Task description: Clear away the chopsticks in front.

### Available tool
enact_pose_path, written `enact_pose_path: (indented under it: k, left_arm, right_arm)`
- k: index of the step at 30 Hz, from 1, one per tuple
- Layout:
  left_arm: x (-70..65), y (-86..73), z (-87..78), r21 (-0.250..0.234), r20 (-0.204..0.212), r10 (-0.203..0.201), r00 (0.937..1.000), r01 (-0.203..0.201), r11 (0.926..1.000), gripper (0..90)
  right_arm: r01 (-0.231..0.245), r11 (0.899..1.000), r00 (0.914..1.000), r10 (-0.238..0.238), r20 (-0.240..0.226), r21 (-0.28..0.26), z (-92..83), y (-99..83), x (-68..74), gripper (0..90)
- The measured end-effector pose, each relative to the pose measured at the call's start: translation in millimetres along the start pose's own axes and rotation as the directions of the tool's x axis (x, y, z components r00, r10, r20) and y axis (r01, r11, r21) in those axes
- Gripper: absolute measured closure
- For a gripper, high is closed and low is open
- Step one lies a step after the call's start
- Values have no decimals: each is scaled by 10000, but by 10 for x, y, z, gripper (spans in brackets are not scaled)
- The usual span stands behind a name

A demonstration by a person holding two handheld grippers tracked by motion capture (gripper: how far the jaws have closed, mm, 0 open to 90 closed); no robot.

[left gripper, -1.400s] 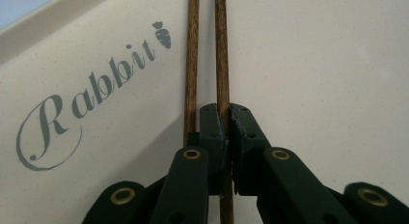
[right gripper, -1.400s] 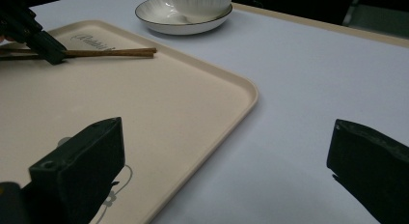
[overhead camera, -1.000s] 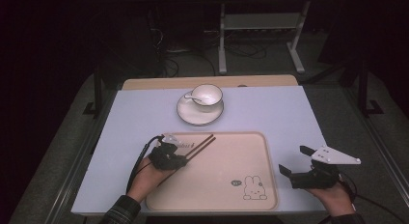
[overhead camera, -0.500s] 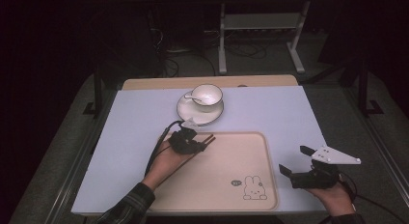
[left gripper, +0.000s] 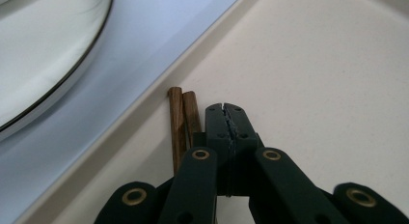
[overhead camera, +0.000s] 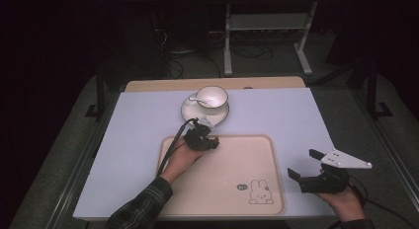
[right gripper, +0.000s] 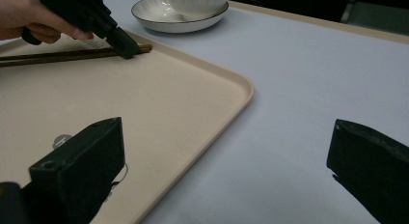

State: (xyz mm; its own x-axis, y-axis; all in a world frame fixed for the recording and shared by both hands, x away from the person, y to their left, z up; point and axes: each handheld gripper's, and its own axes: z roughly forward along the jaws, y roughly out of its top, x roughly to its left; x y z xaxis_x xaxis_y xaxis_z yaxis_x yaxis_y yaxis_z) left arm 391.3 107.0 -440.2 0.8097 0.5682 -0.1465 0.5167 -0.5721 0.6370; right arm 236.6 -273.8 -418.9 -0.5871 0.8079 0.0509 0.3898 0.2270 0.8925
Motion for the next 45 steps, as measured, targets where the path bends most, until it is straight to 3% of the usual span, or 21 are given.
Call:
enact_pose_path:
  k: [11, 19, 25, 36, 43, 45]
  left_arm:
    - [176, -229, -253, 145, -276, -516, 9983, 521, 9985, 893]
    - [294, -418, -434, 117, -282, -960, 9950, 964, 9953, 893]
    - [391, -559, -580, 85, -526, -1249, 9908, 1255, 9921, 892]
    - [471, -694, -717, 45, -754, -1487, 9860, 1495, 9888, 893]
    - [476, -708, -739, 91, -854, -1457, 9856, 1470, 9891, 892]
    - [425, -715, -740, 171, -808, -1317, 9880, 1335, 9909, 892]
  right_arm:
    - [36, 10000, 10000, -36, 1, 16, 6, 4, 11, 0]
    - [50, 10000, 10000, -50, 17, 3, 4, 6, 9, 0]
    - [57, 10000, 10000, -57, 19, -8, 4, 8, 13, 0]
    - [65, 10000, 10000, -65, 27, 6, 7, 9, 16, 0]
    - [61, 10000, 10000, -61, 38, 1, 3, 8, 15, 0]
    - [44, 10000, 10000, -44, 40, -14, -2, 10, 15, 0]
